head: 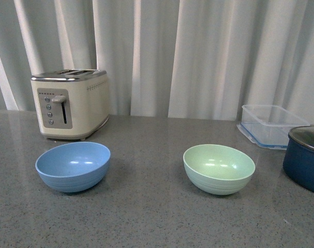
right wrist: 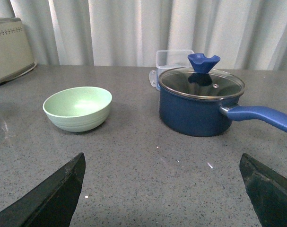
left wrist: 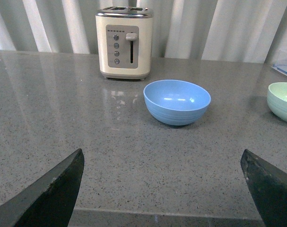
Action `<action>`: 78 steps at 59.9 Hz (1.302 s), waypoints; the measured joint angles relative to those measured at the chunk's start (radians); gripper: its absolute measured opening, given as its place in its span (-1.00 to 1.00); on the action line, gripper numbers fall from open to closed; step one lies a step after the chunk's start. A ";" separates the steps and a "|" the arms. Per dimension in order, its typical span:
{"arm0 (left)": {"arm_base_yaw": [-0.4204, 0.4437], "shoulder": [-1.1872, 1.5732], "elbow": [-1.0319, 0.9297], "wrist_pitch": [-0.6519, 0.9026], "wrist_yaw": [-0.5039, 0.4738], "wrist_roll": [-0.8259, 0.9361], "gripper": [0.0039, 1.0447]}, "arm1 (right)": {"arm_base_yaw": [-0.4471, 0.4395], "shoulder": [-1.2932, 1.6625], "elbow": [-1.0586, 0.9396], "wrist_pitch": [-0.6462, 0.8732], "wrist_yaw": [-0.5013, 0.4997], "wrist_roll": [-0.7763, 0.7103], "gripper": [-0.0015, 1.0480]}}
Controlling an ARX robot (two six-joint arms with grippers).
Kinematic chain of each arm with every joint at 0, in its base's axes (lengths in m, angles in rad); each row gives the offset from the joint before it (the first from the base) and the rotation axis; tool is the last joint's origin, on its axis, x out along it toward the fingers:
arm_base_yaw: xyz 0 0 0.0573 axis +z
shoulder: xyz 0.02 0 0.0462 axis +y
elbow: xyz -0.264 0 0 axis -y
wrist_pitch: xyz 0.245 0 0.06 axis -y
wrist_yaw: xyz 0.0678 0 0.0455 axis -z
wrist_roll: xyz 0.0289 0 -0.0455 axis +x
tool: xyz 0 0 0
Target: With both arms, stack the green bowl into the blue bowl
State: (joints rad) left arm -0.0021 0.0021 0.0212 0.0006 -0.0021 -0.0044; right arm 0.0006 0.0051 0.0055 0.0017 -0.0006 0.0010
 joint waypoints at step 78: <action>0.071 1.264 0.792 -0.172 -0.150 -0.141 0.87 | 0.000 -0.001 0.000 0.000 0.000 0.000 0.81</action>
State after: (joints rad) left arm 0.0689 1.2659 0.8127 -0.1711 -0.1520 -0.1455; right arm 0.0006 0.0040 0.0055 0.0013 -0.0010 0.0010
